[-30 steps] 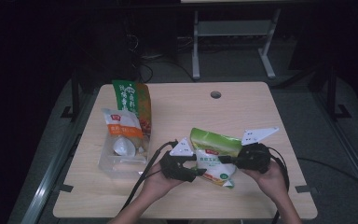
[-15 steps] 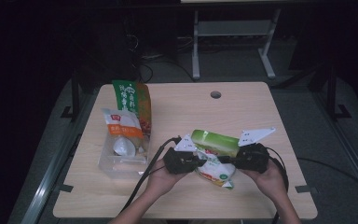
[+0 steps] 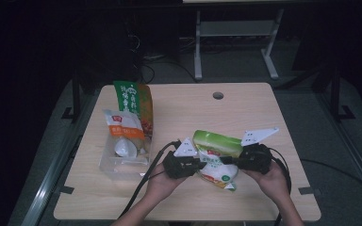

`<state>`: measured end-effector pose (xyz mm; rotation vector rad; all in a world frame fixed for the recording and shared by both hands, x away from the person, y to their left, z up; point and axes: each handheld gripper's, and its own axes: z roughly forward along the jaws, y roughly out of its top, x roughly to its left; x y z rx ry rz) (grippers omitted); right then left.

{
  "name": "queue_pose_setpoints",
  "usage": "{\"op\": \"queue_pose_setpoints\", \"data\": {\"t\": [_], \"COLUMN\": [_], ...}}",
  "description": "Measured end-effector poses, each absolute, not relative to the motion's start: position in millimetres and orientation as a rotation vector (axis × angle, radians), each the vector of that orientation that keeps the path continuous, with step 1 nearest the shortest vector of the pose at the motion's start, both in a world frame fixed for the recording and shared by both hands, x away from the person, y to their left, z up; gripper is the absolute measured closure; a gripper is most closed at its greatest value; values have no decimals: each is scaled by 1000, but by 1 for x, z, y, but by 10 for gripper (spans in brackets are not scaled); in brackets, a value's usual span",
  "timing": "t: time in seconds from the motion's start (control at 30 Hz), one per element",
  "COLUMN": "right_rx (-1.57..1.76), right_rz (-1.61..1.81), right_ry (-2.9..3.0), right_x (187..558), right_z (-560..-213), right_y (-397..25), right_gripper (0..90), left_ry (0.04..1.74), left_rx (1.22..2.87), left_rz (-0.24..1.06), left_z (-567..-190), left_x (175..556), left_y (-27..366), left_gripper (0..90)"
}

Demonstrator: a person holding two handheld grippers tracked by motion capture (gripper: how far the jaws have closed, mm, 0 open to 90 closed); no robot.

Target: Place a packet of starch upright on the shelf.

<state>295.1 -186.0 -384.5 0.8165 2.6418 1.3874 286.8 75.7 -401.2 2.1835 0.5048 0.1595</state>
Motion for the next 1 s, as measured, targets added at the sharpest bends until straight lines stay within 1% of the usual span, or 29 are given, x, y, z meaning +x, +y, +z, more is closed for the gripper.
{"op": "queue_pose_setpoints", "data": {"t": [0.13, 0.23, 0.43, 0.63, 0.77, 1.0], "right_rx": [839, 852, 875, 878, 874, 873], "right_rz": [1397, 1383, 1374, 1345, 1341, 1354], "right_ry": [2646, 2650, 2651, 2657, 2655, 2661], "right_x": [296, 297, 300, 305, 310, 320], "right_z": [-383, -379, -372, -360, -352, -335], "right_y": [-186, -186, -185, -180, -177, -169], "right_gripper": [897, 898, 898, 899, 899, 899], "left_ry": [501, 502, 506, 492, 480, 477], "left_rx": [2180, 2181, 2163, 2164, 2168, 2151], "left_rz": [181, 184, 181, 179, 178, 187], "left_z": [-401, -403, -407, -409, -410, -409], "left_x": [278, 272, 262, 250, 244, 234], "left_y": [85, 94, 112, 122, 126, 132], "left_gripper": [608, 555, 479, 422, 394, 372]}}
